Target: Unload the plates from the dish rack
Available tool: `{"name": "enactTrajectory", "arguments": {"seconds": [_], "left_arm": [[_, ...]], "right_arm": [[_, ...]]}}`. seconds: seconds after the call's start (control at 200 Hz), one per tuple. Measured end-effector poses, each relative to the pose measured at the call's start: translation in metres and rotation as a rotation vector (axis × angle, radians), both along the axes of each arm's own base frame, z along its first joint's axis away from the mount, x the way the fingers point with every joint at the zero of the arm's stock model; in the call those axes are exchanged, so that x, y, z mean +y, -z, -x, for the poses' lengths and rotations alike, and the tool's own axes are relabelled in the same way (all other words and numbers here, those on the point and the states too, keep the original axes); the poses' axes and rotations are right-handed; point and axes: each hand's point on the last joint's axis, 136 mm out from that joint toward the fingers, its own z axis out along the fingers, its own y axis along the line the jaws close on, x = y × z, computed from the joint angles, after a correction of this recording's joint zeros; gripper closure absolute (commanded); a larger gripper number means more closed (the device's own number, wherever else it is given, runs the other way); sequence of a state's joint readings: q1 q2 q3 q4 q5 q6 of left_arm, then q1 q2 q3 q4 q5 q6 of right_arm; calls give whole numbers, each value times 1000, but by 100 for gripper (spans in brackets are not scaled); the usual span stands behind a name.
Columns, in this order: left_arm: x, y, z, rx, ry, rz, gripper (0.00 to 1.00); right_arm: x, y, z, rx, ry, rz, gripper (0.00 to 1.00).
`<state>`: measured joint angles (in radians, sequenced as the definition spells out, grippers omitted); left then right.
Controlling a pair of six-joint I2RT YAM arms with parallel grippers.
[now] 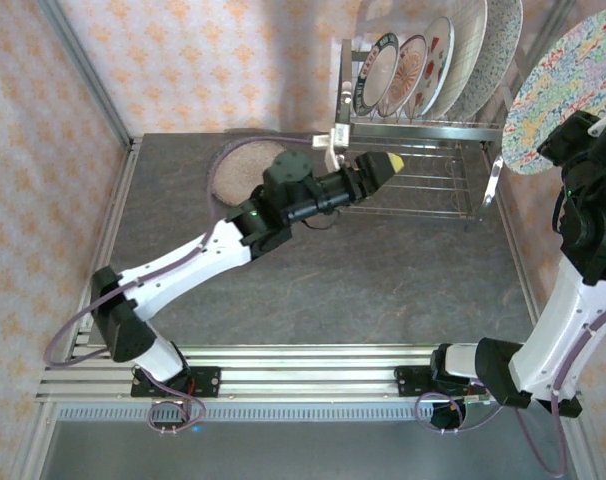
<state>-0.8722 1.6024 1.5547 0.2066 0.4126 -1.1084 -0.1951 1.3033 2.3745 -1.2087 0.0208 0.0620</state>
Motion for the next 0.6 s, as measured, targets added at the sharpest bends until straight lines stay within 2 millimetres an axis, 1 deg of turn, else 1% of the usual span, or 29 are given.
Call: {"name": "enactTrajectory", "arguments": {"seconds": [0.15,0.215,0.28,0.355,0.425,0.49,0.601], "left_arm": [[-40,29,2,84,57,-16,33],[-57,38,7,116,89,-15,33],[-73,43,12,138,121,-9,33],[-90,45,18,158,152,1,31],[-102,45,23,172,174,11,31],[-110,42,27,186,194,25,31],[-118,39,28,208,210,59,32]], "right_arm": [[2,13,17,18,23,-71,100],[4,19,24,24,27,-104,100],[7,25,30,29,29,-140,100],[11,30,36,29,26,-181,100],[15,35,40,25,19,-221,100],[18,38,44,22,14,-255,100],[24,44,48,13,3,-316,100]]}}
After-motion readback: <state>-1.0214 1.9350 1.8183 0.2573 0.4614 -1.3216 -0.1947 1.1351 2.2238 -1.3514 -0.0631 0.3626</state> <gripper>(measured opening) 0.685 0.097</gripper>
